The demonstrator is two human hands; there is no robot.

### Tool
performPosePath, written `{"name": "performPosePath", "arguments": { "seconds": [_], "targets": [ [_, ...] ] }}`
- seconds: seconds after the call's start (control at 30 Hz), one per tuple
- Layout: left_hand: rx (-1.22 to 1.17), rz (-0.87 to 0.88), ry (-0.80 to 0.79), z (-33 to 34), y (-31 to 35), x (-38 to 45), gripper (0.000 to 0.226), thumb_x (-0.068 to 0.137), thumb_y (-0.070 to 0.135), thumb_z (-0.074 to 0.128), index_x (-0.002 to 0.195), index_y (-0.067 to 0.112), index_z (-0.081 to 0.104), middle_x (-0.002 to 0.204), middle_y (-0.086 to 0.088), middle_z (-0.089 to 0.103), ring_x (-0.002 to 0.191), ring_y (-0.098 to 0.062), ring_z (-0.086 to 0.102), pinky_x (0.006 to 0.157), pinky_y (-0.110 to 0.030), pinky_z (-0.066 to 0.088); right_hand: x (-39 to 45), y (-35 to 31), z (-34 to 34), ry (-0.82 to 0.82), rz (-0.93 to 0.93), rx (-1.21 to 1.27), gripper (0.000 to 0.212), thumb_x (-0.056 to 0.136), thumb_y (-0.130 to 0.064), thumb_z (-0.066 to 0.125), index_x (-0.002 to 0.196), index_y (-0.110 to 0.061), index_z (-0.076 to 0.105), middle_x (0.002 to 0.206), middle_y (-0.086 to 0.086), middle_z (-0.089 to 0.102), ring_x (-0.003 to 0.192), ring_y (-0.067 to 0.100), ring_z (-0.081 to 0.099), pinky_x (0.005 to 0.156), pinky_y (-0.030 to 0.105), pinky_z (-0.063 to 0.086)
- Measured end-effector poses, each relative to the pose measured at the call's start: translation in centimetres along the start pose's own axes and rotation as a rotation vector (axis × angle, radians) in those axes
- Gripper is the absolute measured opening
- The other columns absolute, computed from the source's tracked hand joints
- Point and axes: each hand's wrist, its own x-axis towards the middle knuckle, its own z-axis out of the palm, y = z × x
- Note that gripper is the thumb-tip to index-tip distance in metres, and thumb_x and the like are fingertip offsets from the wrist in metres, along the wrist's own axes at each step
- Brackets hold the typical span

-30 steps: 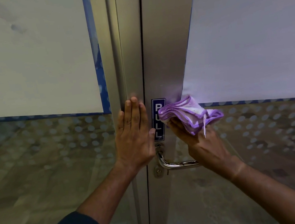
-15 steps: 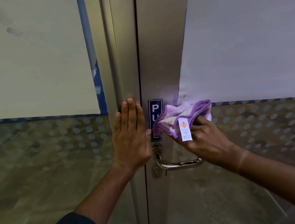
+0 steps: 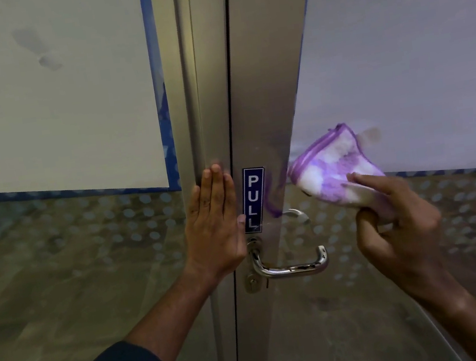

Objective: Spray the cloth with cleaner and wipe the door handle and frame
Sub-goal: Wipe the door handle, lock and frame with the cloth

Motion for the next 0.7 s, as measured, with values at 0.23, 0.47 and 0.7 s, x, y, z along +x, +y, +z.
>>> {"name": "performPosePath", "arguments": {
  "seconds": [0.23,0.47,0.7],
  "targets": [
    [0.004,-0.003,-0.016,-0.1,0.0,0.0,0.088,0.086,0.029,0.051,0.151,0.0,-0.001,0.16,-0.012,-0.024,0.151,-0.027,-0.014,0.123,-0.041,-0.007,1.0,-1.1,-1.0,0.11,0.265,0.345,0.035,0.075,-0.011,0.052,0.102,-0.03,0.064,0.093,-0.018,0.068,0.077,0.007,0.064,0.064,0.026,0.053],
    [0.018,-0.006,-0.008,0.2,-0.1,0.0,0.091,0.086,0.029,0.054,0.151,0.0,-0.003,0.16,-0.012,-0.024,0.15,-0.027,-0.015,0.123,-0.041,-0.008,1.7,-1.1,-0.6,0.247,0.354,0.251,0.034,0.077,-0.007,0.047,0.102,-0.028,0.054,0.095,-0.018,0.059,0.087,0.01,0.059,0.073,0.033,0.049],
    [0.019,-0.007,-0.013,0.6,-0.2,0.0,0.093,0.085,0.03,0.052,0.152,0.002,-0.006,0.161,-0.014,-0.021,0.151,-0.028,-0.014,0.123,-0.041,-0.008,0.2,-2.0,1.2,0.201,-0.003,-0.122,0.044,0.076,-0.004,0.059,0.12,0.001,0.058,0.089,0.015,0.051,0.08,0.017,0.043,0.073,0.019,0.034]
  ]
}}
